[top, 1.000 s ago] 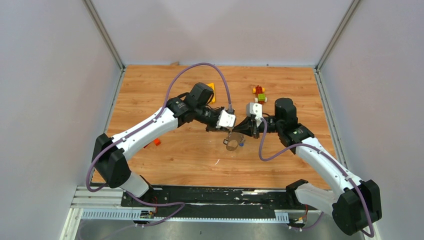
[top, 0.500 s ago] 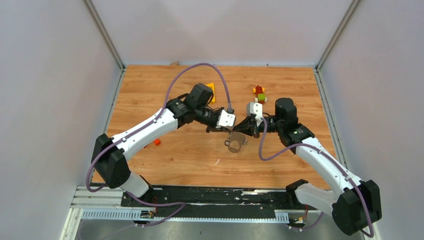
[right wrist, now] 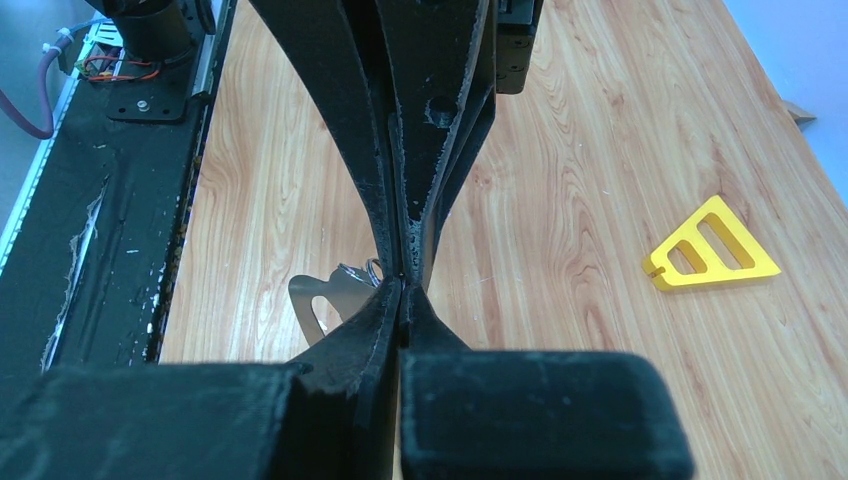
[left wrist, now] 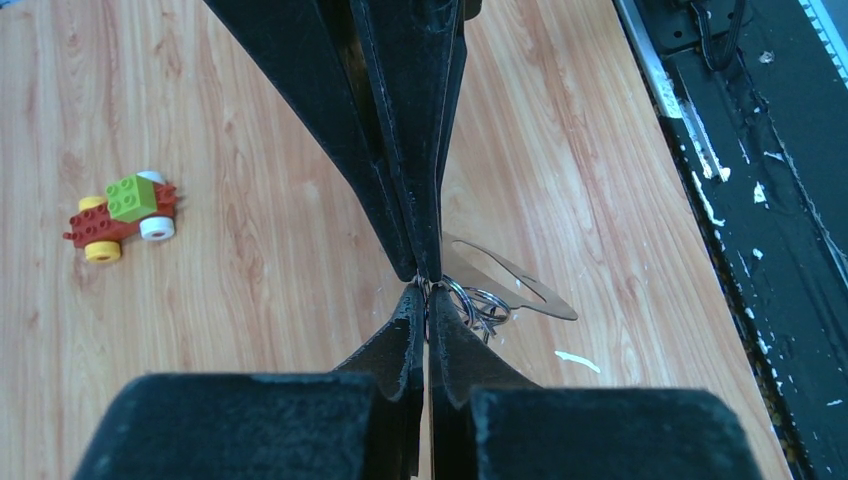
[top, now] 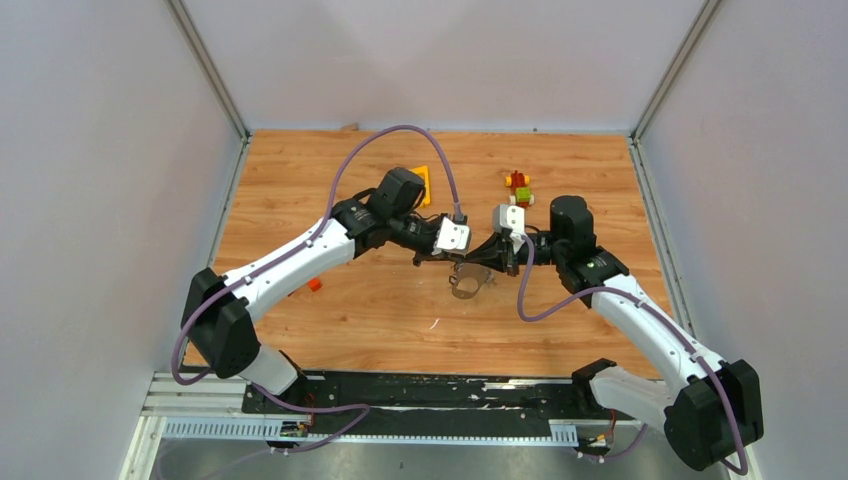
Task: Put the keys on the keyring
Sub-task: Adjust the key on the keyring.
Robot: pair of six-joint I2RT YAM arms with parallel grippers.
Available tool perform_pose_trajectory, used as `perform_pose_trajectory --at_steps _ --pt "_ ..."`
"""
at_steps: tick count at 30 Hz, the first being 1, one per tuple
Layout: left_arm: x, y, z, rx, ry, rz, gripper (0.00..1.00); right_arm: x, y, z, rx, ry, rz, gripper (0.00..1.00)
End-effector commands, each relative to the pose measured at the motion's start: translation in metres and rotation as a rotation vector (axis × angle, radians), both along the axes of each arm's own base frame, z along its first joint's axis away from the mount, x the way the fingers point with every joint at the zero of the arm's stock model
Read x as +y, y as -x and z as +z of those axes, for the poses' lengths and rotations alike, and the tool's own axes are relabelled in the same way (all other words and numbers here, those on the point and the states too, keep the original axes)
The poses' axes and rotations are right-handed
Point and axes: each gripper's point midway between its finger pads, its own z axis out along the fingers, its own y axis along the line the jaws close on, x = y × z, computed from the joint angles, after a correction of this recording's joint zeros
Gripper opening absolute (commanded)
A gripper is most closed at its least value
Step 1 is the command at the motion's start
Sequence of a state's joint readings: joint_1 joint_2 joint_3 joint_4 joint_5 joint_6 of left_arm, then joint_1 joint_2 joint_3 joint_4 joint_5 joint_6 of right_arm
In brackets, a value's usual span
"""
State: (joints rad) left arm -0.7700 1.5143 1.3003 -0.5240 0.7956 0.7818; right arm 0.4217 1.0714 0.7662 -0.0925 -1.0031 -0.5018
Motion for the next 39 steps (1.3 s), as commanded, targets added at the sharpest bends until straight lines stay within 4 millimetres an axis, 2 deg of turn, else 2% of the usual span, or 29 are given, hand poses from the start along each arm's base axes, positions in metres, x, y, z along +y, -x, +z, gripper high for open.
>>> perform_pose_trajectory --at_steps 1,10,15,21,25,27,34,39 --pt "0.001 0.006 0.019 -0.027 0.041 -0.006 0.00 -0.001 -0.007 0.019 -0.089 -0.034 -0.012 0.00" --pt "0.015 -0.002 0.029 -0.053 -0.016 0.084 0.00 -0.003 -0.017 0.013 -0.084 -0.011 -0.053 0.00" --pt "0.024 -0.011 0.041 -0.037 -0.077 0.185 0.00 -0.003 -0.020 0.011 -0.072 -0.008 -0.064 0.07" --pt "0.019 -0.004 0.051 0.058 -0.057 0.207 0.00 -0.001 -0.020 0.012 -0.056 -0.021 -0.065 0.08" --pt "0.017 -0.003 0.048 0.056 -0.044 0.213 0.00 0.000 -0.015 0.015 -0.059 -0.030 -0.047 0.08" --pt "0.018 -0.006 0.047 0.039 -0.058 0.224 0.00 -0.001 -0.013 0.016 -0.067 -0.029 -0.041 0.12" --pt "0.030 -0.009 0.042 -0.007 -0.185 0.284 0.00 -0.002 -0.009 0.028 -0.079 -0.031 -0.032 0.32" --pt "0.038 -0.005 0.049 -0.034 -0.242 0.355 0.00 0.002 -0.005 0.035 -0.035 -0.066 -0.007 0.34"
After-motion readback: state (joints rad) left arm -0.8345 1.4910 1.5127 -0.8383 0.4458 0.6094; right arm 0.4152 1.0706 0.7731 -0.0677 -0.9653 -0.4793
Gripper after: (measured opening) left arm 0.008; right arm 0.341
